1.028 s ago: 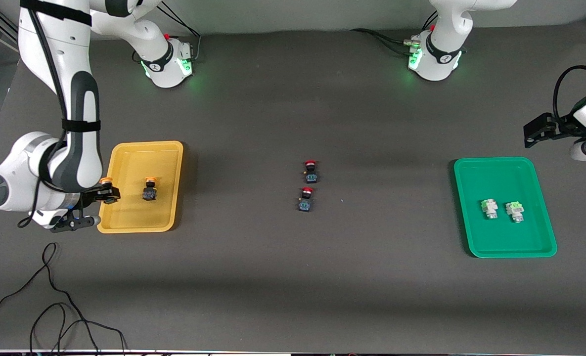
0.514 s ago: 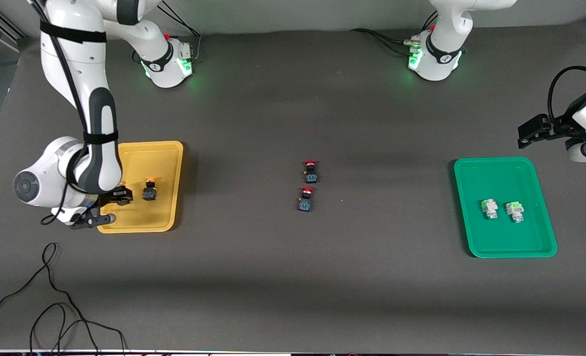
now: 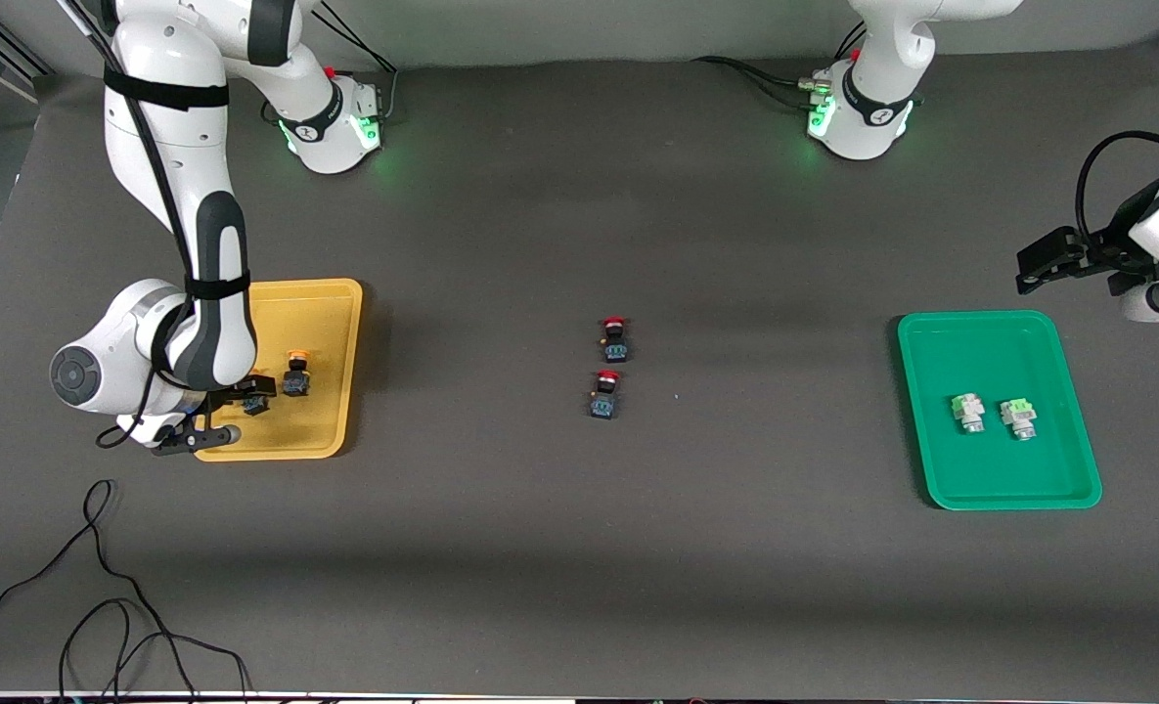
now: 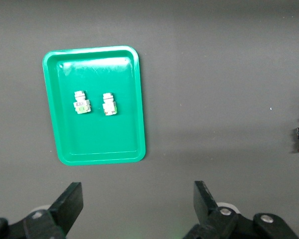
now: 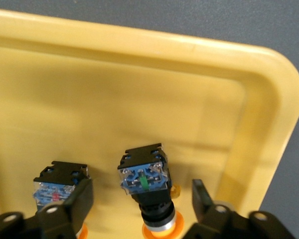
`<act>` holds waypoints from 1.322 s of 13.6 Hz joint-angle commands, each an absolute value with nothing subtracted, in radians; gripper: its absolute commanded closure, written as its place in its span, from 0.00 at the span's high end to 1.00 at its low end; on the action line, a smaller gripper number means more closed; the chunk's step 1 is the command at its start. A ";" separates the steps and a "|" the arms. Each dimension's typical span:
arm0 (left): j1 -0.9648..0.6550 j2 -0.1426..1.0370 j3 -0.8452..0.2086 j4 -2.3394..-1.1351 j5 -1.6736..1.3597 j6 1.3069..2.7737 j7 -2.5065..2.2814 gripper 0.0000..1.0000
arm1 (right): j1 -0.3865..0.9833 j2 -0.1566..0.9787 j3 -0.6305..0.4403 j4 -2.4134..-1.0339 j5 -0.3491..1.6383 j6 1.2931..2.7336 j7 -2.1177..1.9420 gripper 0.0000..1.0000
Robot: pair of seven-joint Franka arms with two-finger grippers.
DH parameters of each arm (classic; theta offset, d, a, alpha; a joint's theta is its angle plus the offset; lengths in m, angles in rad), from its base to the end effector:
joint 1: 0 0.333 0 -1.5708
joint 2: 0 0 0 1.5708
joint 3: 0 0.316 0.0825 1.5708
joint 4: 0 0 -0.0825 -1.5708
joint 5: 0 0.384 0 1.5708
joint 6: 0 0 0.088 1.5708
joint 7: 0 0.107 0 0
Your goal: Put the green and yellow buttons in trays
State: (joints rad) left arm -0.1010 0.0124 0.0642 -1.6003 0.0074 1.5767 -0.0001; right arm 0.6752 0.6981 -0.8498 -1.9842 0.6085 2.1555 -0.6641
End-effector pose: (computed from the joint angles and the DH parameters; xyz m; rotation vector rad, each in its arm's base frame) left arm 0.5573 -0.0199 0.6042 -3.1317 0.0577 0.0561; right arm 0.5750 -0.0734 0.1953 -3.0885 -0.2157 0.3247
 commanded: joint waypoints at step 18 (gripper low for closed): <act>-0.098 0.002 0.055 -1.597 0.011 1.545 -0.029 0.99 | 0.871 0.460 -1.299 -1.267 0.381 1.154 -0.394 0.99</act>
